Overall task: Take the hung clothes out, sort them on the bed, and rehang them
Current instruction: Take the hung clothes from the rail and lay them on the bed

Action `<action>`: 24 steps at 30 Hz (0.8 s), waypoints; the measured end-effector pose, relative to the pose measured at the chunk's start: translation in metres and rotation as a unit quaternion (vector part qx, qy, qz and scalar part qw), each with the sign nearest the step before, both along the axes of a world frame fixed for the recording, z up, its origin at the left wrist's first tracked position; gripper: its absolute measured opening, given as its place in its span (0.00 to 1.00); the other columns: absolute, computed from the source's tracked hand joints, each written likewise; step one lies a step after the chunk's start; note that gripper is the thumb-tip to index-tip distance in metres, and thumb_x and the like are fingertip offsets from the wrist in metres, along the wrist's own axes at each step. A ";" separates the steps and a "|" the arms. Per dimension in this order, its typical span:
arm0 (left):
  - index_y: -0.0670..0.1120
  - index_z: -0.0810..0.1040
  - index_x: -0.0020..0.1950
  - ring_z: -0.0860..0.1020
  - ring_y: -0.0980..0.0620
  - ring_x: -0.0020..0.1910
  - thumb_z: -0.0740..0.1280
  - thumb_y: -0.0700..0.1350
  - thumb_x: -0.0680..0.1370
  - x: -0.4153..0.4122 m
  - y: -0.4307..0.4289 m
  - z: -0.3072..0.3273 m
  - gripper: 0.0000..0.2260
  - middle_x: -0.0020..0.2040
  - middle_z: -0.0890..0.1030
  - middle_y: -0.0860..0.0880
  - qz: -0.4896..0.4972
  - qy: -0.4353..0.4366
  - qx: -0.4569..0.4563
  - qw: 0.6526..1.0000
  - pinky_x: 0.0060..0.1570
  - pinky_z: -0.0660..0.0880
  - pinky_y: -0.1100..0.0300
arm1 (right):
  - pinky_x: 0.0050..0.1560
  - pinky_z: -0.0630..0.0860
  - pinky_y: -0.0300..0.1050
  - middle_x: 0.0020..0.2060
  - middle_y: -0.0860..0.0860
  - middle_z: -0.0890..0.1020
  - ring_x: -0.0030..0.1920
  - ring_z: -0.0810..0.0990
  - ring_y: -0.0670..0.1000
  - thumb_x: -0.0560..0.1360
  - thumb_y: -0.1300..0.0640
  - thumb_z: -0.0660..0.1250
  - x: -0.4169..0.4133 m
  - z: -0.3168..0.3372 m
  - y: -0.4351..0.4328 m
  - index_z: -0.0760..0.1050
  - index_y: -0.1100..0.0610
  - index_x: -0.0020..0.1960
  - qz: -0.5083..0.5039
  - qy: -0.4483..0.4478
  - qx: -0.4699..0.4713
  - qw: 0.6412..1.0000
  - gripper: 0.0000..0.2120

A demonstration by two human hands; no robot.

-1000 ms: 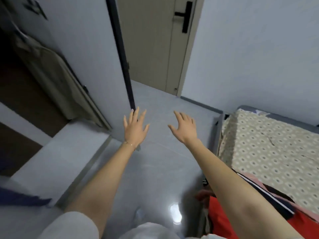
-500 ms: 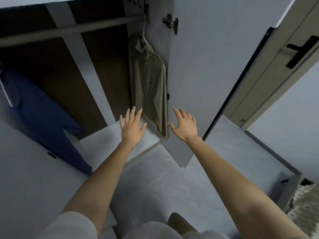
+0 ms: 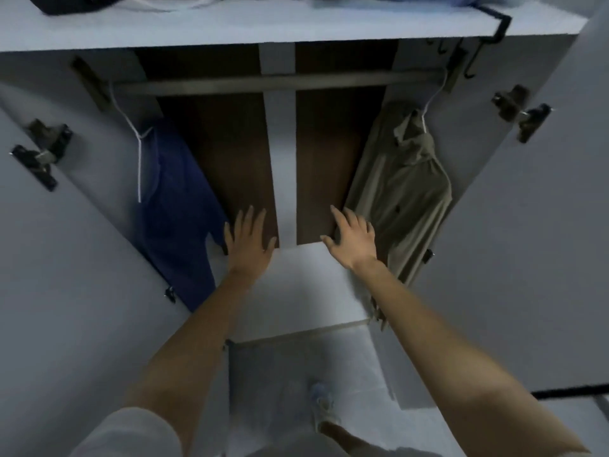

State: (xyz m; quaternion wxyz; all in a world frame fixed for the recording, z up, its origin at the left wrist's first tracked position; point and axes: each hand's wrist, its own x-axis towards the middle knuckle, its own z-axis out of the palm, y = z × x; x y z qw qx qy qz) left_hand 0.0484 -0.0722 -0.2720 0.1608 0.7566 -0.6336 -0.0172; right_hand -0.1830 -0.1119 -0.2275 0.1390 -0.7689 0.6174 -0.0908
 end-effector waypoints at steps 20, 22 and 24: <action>0.38 0.58 0.78 0.69 0.36 0.69 0.63 0.45 0.82 0.183 -0.078 0.063 0.28 0.73 0.67 0.35 0.231 0.036 -0.167 0.958 0.70 0.65 0.41 | 0.74 0.55 0.61 0.79 0.54 0.55 0.77 0.55 0.60 0.79 0.38 0.59 0.238 0.027 -0.164 0.50 0.47 0.80 0.239 -0.089 -0.028 0.967 0.35; 0.40 0.56 0.79 0.76 0.36 0.60 0.61 0.45 0.83 0.189 -0.084 0.070 0.27 0.66 0.75 0.36 0.235 0.123 -0.165 0.950 0.59 0.74 0.42 | 0.75 0.54 0.61 0.79 0.55 0.55 0.77 0.55 0.60 0.79 0.39 0.59 0.251 0.027 -0.169 0.49 0.47 0.80 0.248 -0.096 -0.017 0.964 0.35; 0.42 0.60 0.77 0.79 0.36 0.52 0.57 0.47 0.85 0.195 -0.089 0.078 0.22 0.59 0.79 0.37 0.260 0.151 -0.146 0.942 0.49 0.76 0.44 | 0.75 0.54 0.60 0.79 0.55 0.54 0.77 0.55 0.60 0.79 0.39 0.59 0.261 0.029 -0.173 0.49 0.47 0.80 0.253 -0.100 -0.015 0.962 0.35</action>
